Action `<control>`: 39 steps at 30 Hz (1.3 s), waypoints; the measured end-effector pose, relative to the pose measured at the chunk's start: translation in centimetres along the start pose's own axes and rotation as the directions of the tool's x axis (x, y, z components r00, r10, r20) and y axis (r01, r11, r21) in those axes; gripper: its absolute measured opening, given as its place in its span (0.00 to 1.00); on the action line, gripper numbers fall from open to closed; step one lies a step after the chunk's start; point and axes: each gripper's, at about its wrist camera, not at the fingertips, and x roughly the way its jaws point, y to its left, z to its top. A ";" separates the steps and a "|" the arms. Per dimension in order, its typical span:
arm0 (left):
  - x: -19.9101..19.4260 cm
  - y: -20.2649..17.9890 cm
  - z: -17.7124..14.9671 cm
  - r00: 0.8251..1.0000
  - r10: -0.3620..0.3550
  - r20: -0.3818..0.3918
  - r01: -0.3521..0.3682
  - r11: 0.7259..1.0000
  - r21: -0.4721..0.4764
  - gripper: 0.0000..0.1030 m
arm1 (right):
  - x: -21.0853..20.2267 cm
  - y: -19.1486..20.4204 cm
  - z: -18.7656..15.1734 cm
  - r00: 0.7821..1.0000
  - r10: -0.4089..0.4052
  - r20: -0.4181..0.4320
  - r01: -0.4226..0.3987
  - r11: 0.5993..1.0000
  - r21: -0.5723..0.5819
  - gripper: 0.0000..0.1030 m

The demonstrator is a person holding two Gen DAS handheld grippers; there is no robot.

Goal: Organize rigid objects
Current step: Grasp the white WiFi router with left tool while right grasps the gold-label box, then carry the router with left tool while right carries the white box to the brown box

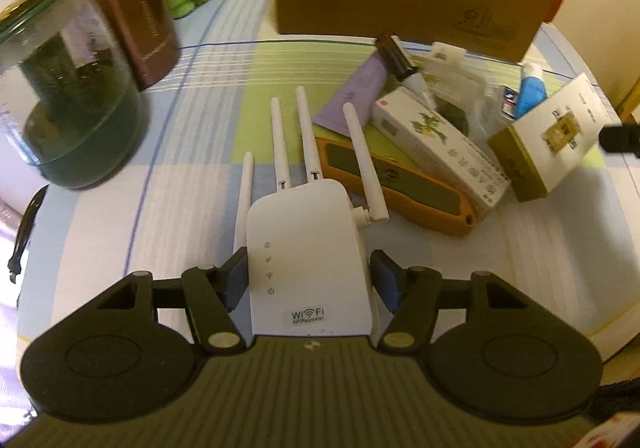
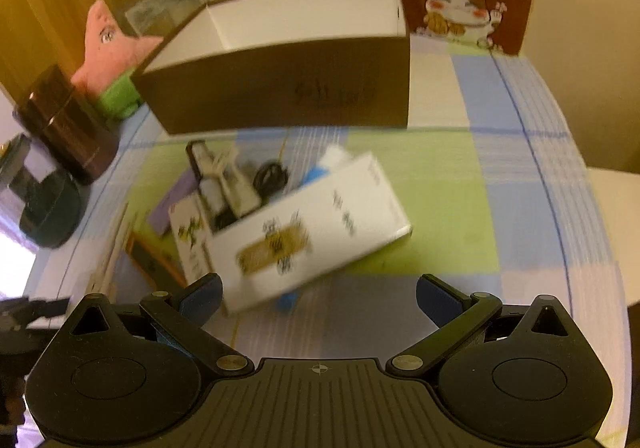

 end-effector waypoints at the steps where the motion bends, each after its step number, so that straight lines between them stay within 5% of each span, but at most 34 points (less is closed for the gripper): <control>1: -0.1 0.1 0.0 1.000 0.008 0.000 -0.008 1.000 -0.007 0.58 | 0.1 -0.1 0.4 1.000 0.004 0.001 -0.004 1.000 0.009 0.98; 10: -0.3 0.7 0.2 0.999 0.042 0.008 -0.042 0.998 -0.045 0.58 | 2.4 0.0 1.8 0.998 0.059 -0.039 -0.049 0.976 0.211 0.98; 15: -0.4 0.5 0.5 0.999 0.051 0.017 -0.050 0.998 -0.049 0.58 | 4.3 -0.1 3.2 0.999 -0.019 -0.050 0.034 0.949 0.315 0.98; 16: -0.5 0.4 0.6 0.998 0.053 0.020 -0.052 0.997 -0.049 0.58 | 4.6 -0.1 3.4 0.998 -0.034 -0.055 0.050 0.947 0.318 0.92; 18: -0.7 0.4 0.8 0.998 0.056 0.025 -0.055 0.997 -0.049 0.59 | 5.2 -0.2 3.6 0.996 -0.056 -0.071 0.074 0.954 0.290 0.78; 25: -0.9 0.2 1.3 0.997 0.075 0.034 -0.073 0.996 -0.051 0.59 | 5.5 -0.5 3.5 0.995 -0.040 -0.090 0.050 0.992 0.112 0.59; 30: -0.9 -0.2 1.7 0.996 0.080 0.039 -0.078 0.996 -0.045 0.59 | 5.2 -1.1 2.6 0.995 -0.039 -0.090 0.038 0.999 -0.017 0.56; 39: -2.7 -1.6 3.7 0.990 0.084 0.109 -0.082 0.996 -0.022 0.58 | 2.5 -2.2 3.6 0.999 0.045 -0.026 -0.046 0.998 -0.045 0.56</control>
